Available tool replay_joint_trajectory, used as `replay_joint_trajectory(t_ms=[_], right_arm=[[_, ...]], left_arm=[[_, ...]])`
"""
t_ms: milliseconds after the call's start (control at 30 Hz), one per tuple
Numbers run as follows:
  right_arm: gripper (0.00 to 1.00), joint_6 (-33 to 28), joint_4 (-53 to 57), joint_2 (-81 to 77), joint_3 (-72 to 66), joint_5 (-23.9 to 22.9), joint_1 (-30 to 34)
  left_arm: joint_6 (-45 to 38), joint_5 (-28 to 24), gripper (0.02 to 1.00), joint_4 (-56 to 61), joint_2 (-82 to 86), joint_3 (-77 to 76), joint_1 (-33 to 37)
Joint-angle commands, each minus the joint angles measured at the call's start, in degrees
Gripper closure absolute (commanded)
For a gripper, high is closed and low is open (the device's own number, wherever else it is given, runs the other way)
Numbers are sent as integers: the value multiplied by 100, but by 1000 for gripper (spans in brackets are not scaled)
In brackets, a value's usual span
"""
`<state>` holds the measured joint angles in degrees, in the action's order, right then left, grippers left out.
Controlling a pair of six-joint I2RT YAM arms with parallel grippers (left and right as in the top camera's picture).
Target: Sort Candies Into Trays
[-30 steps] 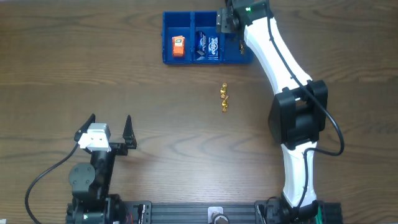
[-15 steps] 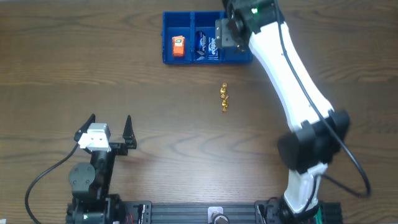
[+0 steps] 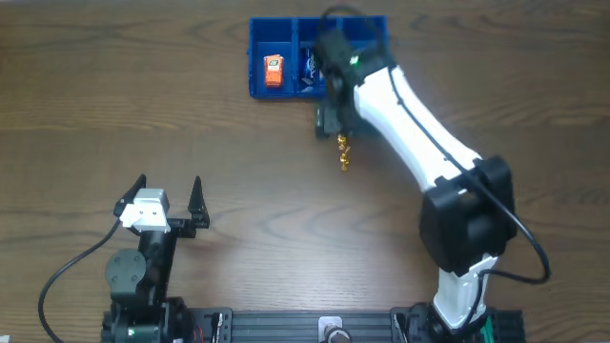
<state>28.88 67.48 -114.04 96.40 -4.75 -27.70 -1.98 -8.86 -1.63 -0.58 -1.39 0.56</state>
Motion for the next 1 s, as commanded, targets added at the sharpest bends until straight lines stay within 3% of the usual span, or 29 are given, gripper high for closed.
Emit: replay_joint_trajectory(t_ms=[33,1000], right_arm=[[128,160,-597,-116,-933,448,-31],[224,181,-1088,-824,-1097,448,-20]], left_arm=[[-85,-105,20,-197,33,111,-20],[-85,-105,20,-197,33,111,-22]])
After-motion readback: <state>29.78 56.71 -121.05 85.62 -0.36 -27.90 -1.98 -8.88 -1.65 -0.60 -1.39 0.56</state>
